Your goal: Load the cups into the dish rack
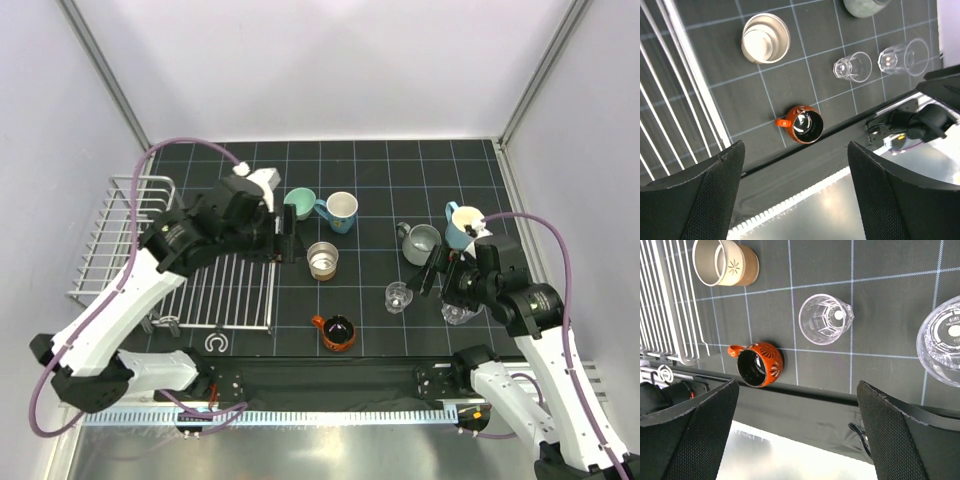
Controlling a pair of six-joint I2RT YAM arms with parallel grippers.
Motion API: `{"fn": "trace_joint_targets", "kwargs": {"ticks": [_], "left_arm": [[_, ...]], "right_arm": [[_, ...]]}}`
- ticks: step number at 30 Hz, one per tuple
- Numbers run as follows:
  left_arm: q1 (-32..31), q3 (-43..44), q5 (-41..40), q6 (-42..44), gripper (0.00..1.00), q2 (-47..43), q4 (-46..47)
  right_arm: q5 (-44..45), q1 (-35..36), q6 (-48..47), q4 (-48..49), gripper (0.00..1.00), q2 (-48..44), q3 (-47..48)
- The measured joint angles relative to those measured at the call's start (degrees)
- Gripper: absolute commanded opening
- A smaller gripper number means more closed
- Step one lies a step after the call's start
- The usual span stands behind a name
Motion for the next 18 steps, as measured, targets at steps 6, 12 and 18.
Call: {"fn": "trace_joint_targets", "kwargs": {"ticks": [6, 12, 18], "left_arm": [[-9.2, 5.0, -5.9, 1.5, 0.76, 8.3, 0.0], [-13.9, 5.1, -8.5, 4.0, 0.74, 18.0, -0.1], [-14.0, 5.5, -10.3, 8.0, 0.75, 25.3, 0.1]], "right_arm": [[1.4, 0.0, 1.2, -1.7, 1.0, 0.3, 1.4], [3.1, 0.0, 0.8, -4.7, 1.0, 3.0, 7.6], [3.1, 0.0, 0.3, -6.7, 1.0, 3.5, 8.5]]}}
